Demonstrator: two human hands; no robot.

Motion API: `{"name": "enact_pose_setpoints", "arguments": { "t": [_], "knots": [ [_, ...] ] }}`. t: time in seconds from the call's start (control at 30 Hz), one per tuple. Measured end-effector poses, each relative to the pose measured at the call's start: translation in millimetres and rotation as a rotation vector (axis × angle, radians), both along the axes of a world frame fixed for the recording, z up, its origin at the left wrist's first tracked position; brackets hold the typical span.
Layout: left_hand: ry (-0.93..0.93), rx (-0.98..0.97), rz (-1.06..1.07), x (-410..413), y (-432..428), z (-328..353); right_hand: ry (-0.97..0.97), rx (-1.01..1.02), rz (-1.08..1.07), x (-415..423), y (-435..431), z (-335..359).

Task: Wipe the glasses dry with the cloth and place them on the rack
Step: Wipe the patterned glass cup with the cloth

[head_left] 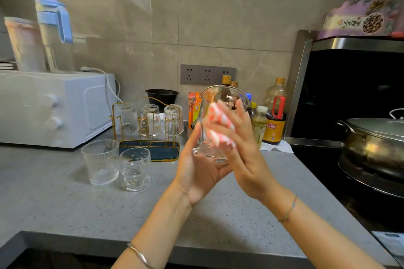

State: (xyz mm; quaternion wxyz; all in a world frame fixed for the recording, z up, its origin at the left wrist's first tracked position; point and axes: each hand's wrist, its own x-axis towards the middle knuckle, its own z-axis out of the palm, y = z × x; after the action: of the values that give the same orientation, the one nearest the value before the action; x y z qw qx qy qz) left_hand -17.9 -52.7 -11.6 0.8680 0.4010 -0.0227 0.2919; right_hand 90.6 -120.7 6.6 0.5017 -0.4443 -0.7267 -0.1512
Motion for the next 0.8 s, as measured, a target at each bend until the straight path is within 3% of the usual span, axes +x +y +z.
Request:
{"name": "enact_pose_setpoints", "arguments": {
  "t": [0.17, 0.47, 0.63, 0.8],
  "knots": [
    [-0.019, 0.031, -0.049, -1.5, 2.4, -0.4, -0.15, 0.035, -0.049, 8.9, -0.2, 8.4],
    [-0.041, -0.064, -0.184, -6.5, 3.2, -0.3, 0.199, -0.007, 0.099, 20.2, 6.0, 42.6],
    [-0.002, -0.1, -0.175, -4.9, 1.9, -1.9, 0.204, -0.001, -0.024, 22.6, 12.4, 47.8],
    [0.22, 0.169, 0.074, -6.0, 2.8, 9.3, 0.226, 0.004, -0.056, 26.8, 11.6, 55.5]
  ]
}}
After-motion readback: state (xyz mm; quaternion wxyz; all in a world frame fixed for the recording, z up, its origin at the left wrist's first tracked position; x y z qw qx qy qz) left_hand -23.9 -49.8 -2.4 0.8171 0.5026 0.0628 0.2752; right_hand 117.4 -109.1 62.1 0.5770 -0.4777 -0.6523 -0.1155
